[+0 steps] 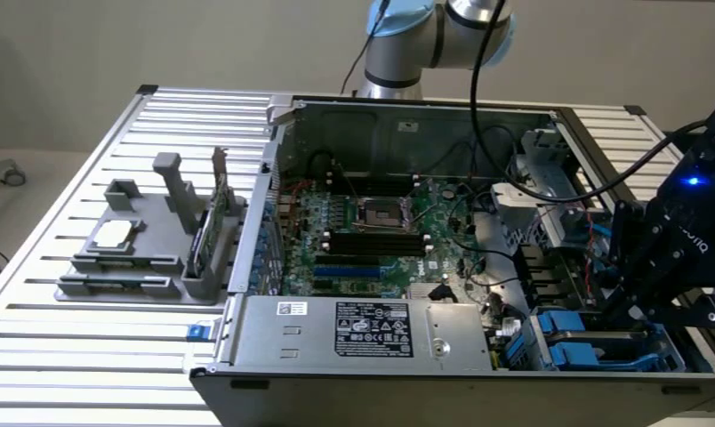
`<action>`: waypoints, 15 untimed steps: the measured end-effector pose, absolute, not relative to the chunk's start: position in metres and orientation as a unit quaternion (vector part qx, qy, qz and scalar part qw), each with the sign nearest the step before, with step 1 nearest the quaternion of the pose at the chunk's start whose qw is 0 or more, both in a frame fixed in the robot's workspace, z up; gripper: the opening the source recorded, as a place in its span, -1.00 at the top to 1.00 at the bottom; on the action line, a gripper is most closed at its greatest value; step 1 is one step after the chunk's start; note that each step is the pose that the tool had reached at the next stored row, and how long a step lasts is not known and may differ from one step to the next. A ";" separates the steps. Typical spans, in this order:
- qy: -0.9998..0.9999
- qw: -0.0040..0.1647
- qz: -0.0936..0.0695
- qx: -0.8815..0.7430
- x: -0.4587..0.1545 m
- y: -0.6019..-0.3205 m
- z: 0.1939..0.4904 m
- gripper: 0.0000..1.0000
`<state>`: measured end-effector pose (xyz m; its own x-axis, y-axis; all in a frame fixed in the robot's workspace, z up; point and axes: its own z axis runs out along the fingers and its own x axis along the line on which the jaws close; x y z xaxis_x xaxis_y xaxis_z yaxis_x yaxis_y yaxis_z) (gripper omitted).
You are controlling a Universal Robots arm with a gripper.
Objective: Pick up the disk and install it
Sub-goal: 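Insert the first disk wire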
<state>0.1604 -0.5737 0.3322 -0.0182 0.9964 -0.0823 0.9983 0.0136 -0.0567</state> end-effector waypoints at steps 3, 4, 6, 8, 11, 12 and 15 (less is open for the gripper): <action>0.712 0.008 -0.050 0.701 0.160 -0.574 0.333 0.66; 0.712 0.008 -0.050 0.701 0.160 -0.574 0.333 0.66; 0.712 0.008 -0.050 0.701 0.160 -0.574 0.334 0.51; 0.712 0.008 -0.051 0.700 0.160 -0.574 0.336 0.39; 0.712 0.007 -0.052 0.700 0.160 -0.575 0.339 0.26; 0.712 0.007 -0.052 0.700 0.160 -0.575 0.340 0.26; 0.712 0.006 -0.052 0.700 0.160 -0.576 0.345 0.26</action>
<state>0.1603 -0.5762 0.3448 -0.0188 0.9965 -0.0819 0.9977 0.0134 -0.0659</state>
